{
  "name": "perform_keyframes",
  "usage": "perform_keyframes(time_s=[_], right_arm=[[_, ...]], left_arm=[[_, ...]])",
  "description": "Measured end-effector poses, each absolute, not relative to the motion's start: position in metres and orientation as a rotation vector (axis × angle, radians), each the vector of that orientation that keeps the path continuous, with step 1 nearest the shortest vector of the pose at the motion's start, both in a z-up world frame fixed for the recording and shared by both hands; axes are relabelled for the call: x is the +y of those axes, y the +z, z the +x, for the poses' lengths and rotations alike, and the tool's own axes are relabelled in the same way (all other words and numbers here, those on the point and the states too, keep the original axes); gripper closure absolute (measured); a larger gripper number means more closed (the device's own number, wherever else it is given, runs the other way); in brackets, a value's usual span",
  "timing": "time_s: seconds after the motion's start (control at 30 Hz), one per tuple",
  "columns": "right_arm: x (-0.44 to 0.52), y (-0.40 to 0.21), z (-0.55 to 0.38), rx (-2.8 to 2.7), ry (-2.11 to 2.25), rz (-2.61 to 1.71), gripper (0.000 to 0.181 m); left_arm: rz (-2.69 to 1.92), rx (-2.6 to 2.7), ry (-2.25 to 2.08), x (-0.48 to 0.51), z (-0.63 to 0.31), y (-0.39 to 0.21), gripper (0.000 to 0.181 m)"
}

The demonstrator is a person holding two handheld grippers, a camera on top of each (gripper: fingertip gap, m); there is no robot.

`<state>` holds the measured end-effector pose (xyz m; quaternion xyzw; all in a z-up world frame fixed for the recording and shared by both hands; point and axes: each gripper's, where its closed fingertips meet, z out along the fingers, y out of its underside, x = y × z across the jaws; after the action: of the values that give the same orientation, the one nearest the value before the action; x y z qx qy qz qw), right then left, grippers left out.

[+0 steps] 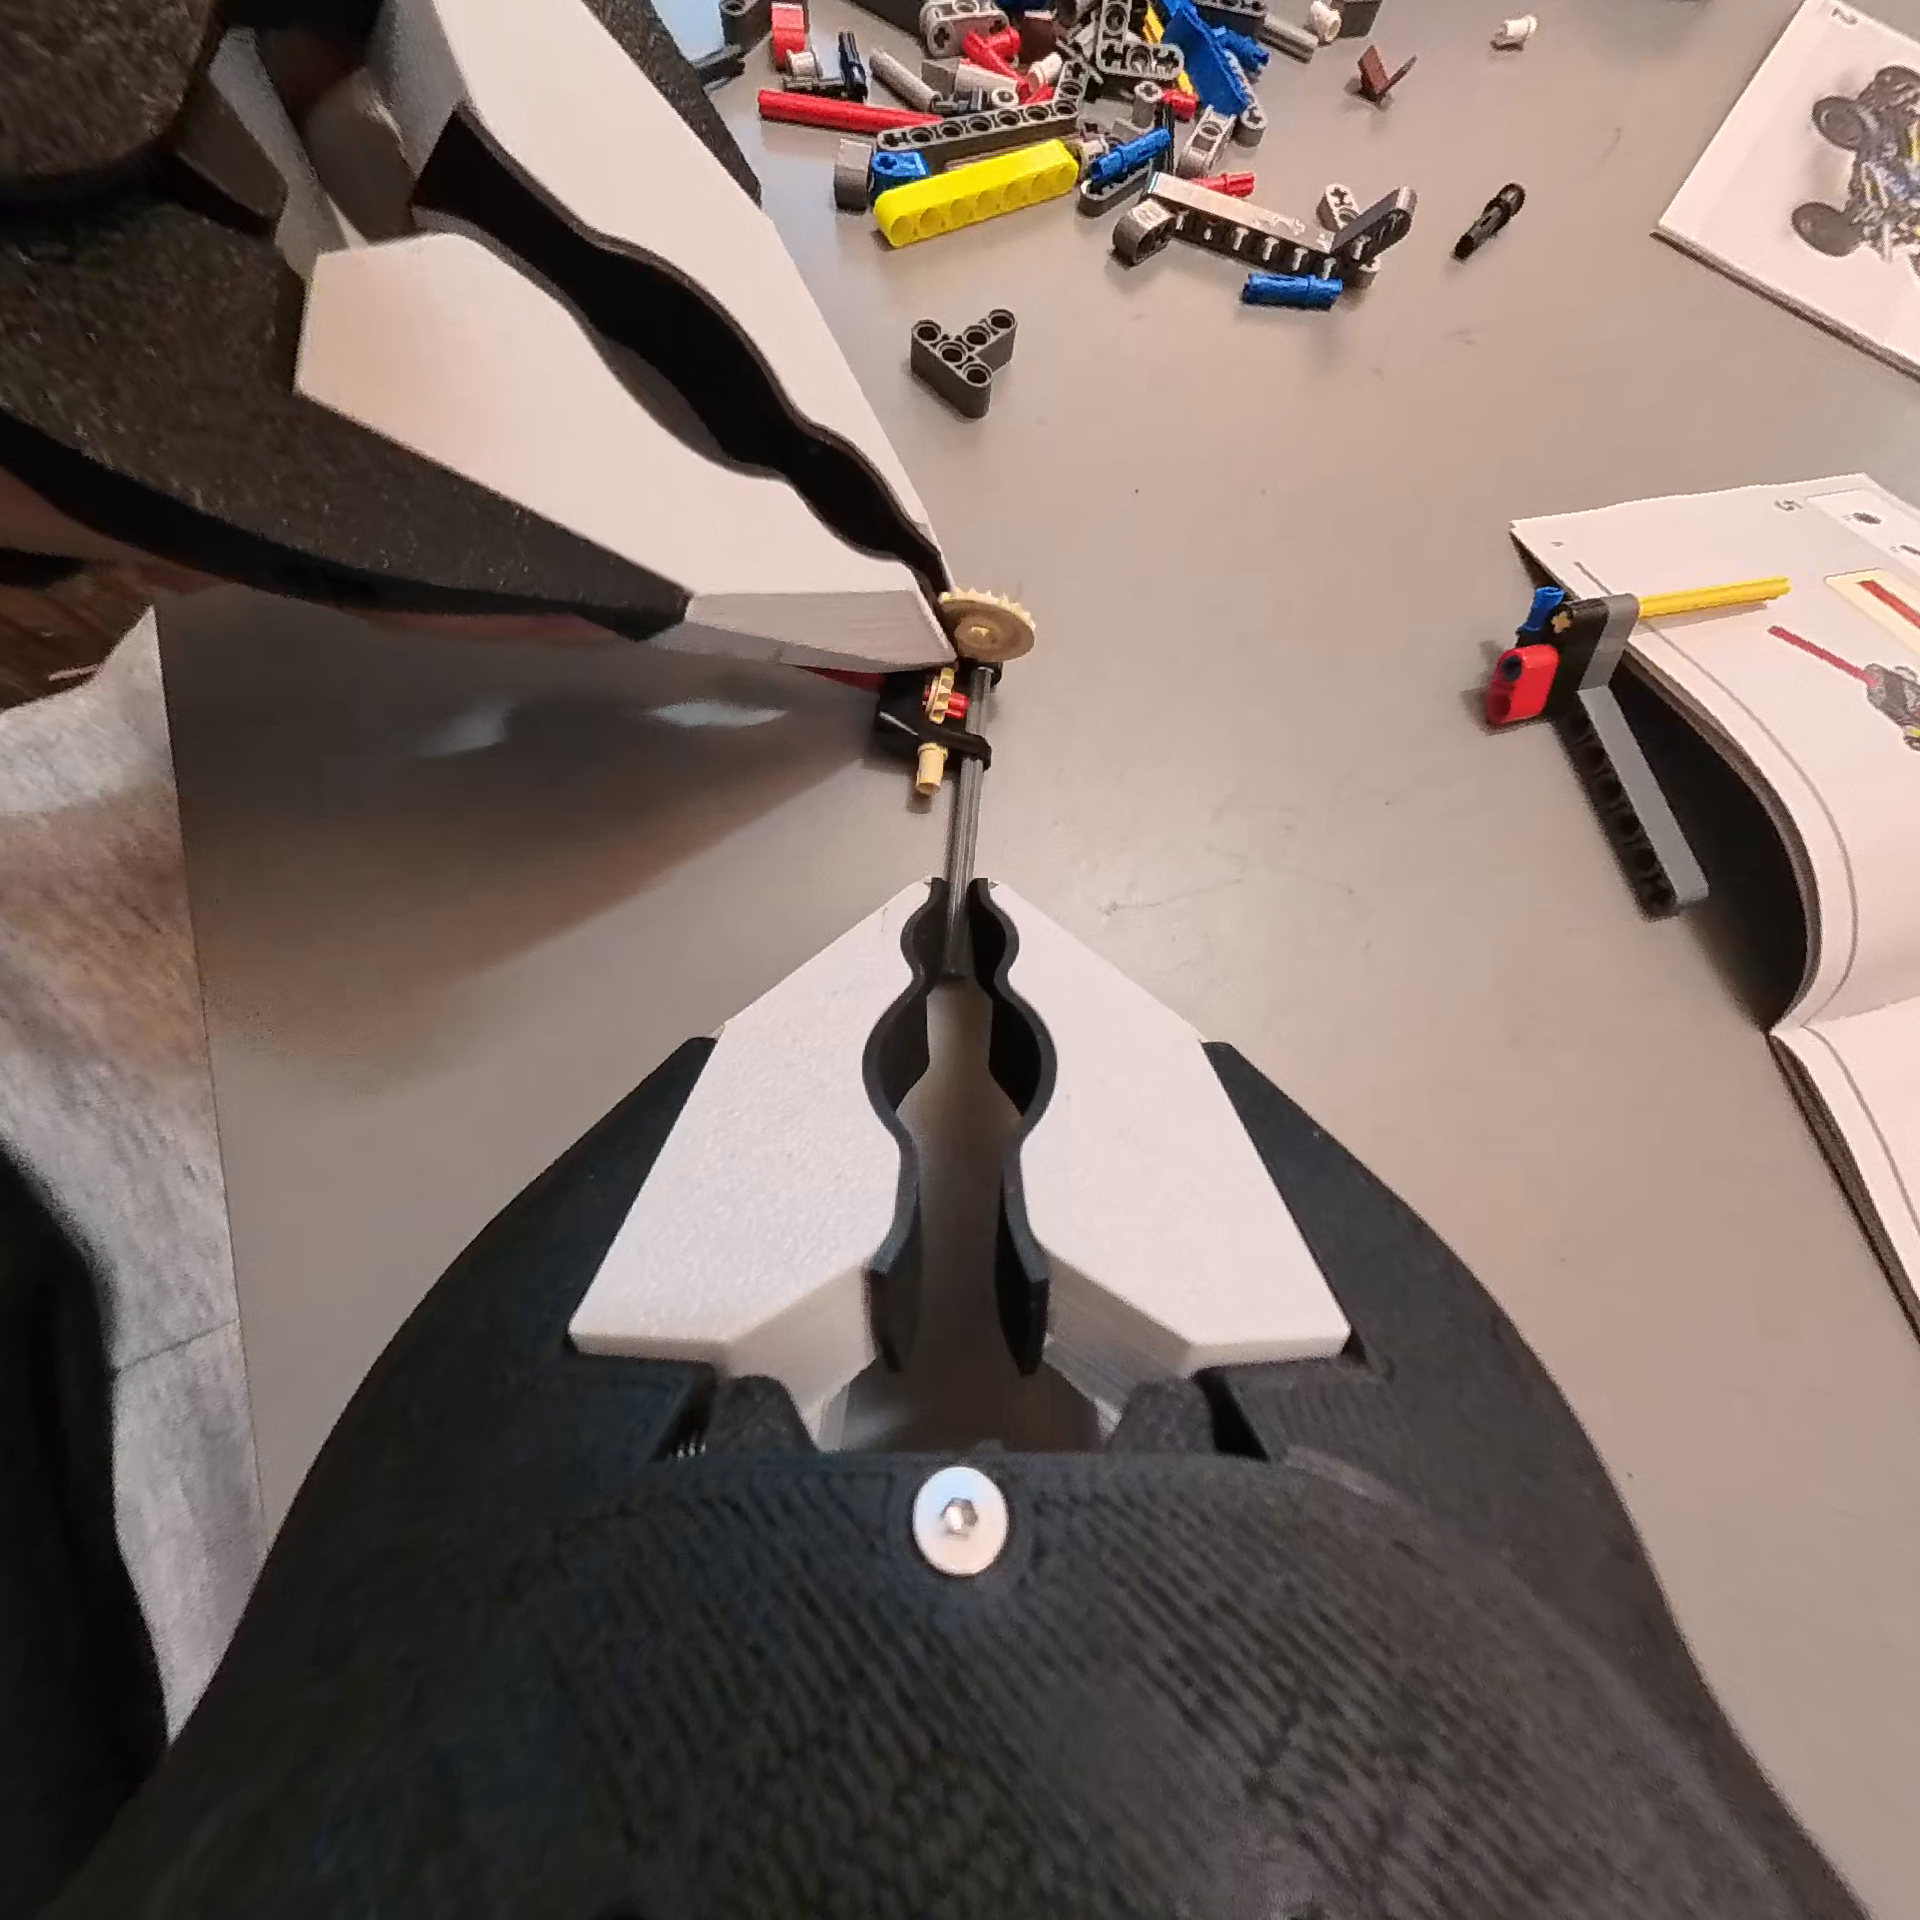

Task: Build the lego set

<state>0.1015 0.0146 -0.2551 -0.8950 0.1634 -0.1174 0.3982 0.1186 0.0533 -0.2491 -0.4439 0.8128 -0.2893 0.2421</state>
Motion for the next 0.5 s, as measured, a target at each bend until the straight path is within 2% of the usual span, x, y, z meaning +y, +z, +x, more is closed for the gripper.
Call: perform_keyframes(time_s=[0.03,0.5], right_arm=[[0.015,-0.255,0.101,0.414,-0.297,-2.266,0.179],[-0.004,-0.251,0.129,0.58,-0.353,-2.214,0.179]], left_arm=[[-1.194,2.219,-0.786,0.053,0.119,-0.249,0.181],[-1.06,2.215,-0.927,0.033,0.149,-0.249,0.181]])
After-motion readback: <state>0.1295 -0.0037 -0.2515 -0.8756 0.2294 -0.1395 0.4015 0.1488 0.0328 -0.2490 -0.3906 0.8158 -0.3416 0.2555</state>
